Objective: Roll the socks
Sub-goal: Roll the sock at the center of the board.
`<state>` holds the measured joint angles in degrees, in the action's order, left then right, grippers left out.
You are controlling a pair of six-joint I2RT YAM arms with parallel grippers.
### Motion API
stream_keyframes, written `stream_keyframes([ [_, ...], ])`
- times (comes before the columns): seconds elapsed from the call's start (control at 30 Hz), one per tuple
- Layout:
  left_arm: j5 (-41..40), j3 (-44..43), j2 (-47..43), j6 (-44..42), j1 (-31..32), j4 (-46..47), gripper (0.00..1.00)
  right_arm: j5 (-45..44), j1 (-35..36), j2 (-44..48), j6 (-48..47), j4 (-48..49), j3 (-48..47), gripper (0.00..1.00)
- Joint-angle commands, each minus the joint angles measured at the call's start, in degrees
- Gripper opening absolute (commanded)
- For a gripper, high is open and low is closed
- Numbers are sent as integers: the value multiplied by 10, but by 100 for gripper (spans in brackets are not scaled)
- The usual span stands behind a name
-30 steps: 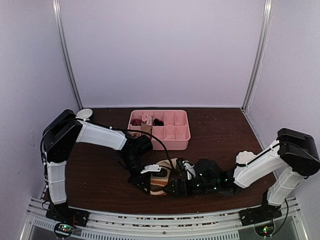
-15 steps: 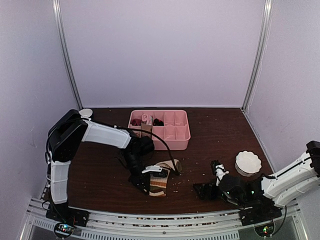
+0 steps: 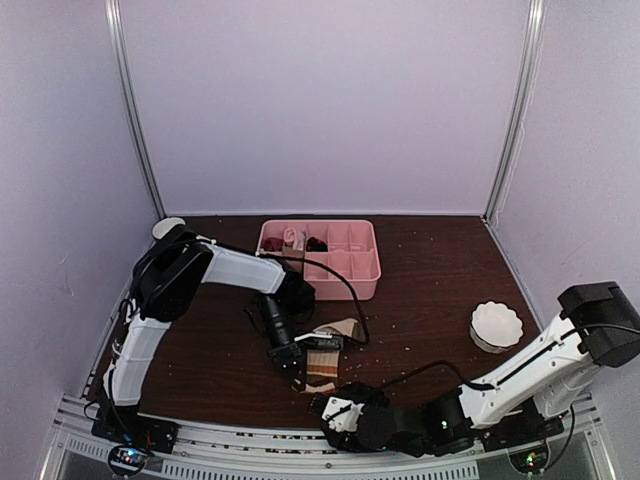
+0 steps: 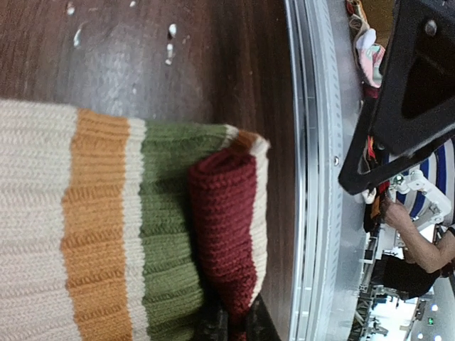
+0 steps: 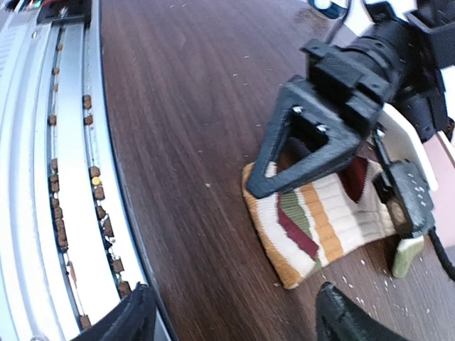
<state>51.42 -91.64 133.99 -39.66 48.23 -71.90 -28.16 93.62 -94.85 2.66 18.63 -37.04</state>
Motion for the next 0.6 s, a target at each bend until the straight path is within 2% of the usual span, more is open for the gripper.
stream_keyframes([
  [0.0, -4, -22, 27, -22, -12, -69, 0, 53, -27, -42, -116, -8, -39, 67],
  [0.1, -8, -21, 29, -24, -12, -74, 0, 93, -56, -57, -132, -2, -53, 59],
  [0.3, -21, -24, 32, -25, -13, -76, 0, 150, -102, -88, -161, 3, -82, 52],
  [0.57, -21, -24, 33, -29, -14, -75, 3, 195, -130, -142, -161, -8, -115, 37],
])
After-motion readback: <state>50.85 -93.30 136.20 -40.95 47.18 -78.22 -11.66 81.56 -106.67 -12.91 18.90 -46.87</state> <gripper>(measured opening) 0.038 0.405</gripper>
